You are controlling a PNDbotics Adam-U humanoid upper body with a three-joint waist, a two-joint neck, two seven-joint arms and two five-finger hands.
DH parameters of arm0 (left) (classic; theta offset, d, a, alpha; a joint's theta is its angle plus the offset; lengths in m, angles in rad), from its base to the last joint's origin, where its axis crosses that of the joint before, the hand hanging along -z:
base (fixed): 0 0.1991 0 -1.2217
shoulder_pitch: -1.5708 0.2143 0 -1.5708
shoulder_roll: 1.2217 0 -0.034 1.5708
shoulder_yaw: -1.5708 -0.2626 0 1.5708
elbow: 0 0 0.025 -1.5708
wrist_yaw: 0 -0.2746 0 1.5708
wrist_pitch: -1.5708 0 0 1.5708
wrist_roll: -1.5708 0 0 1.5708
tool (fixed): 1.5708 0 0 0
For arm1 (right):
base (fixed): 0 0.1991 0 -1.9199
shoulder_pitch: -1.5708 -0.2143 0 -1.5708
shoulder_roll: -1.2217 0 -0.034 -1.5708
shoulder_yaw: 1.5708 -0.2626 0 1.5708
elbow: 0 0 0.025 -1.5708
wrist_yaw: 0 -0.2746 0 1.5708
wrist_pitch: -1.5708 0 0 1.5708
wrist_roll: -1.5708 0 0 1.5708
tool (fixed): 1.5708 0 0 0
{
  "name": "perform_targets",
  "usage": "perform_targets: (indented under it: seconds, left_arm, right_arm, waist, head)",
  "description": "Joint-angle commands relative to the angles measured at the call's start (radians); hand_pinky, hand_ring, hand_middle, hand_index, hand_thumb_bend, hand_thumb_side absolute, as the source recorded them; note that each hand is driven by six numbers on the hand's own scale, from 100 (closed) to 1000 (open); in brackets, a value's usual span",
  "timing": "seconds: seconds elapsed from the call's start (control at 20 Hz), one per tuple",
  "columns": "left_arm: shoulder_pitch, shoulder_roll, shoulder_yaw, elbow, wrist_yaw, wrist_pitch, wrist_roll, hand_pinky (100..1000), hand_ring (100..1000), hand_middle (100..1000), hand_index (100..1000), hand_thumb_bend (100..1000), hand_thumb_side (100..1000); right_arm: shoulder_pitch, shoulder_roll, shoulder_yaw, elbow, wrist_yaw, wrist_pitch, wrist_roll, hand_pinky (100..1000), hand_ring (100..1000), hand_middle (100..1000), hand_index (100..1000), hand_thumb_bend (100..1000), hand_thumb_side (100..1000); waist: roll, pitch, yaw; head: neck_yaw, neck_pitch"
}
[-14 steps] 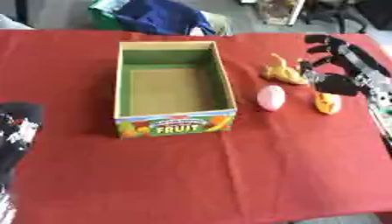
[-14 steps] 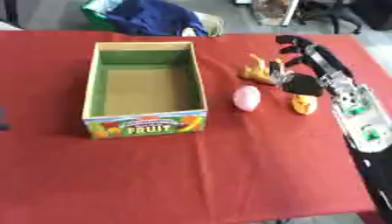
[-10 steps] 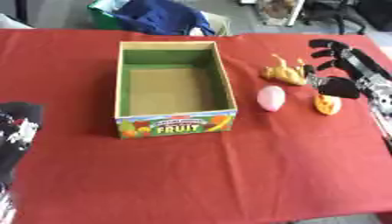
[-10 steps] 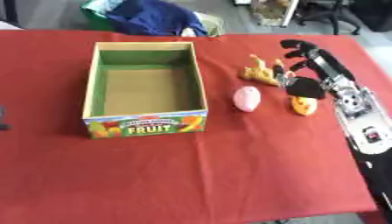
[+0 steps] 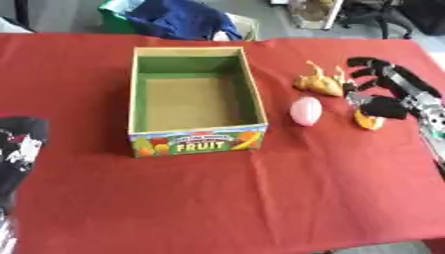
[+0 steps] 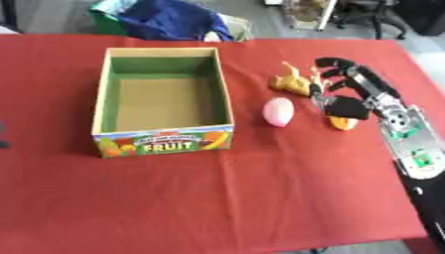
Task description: Pick up objects on the table and place them in the box.
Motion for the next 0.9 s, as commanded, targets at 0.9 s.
perform_targets:
  seconds: [0.9]
  left_arm:
    - [-0.007, 0.017, 0.002, -0.012, 0.007, -0.001, -0.005, 544, 681, 513, 616, 573, 417]
  right_arm:
    - [-0.051, -0.008, 0.092, 0.034, 0.157, -0.04, 0.132, 781, 900, 908, 944, 217, 411]
  waist:
    - [0.008, -0.012, 0.001]
  head:
    - [-0.01, 0.001]
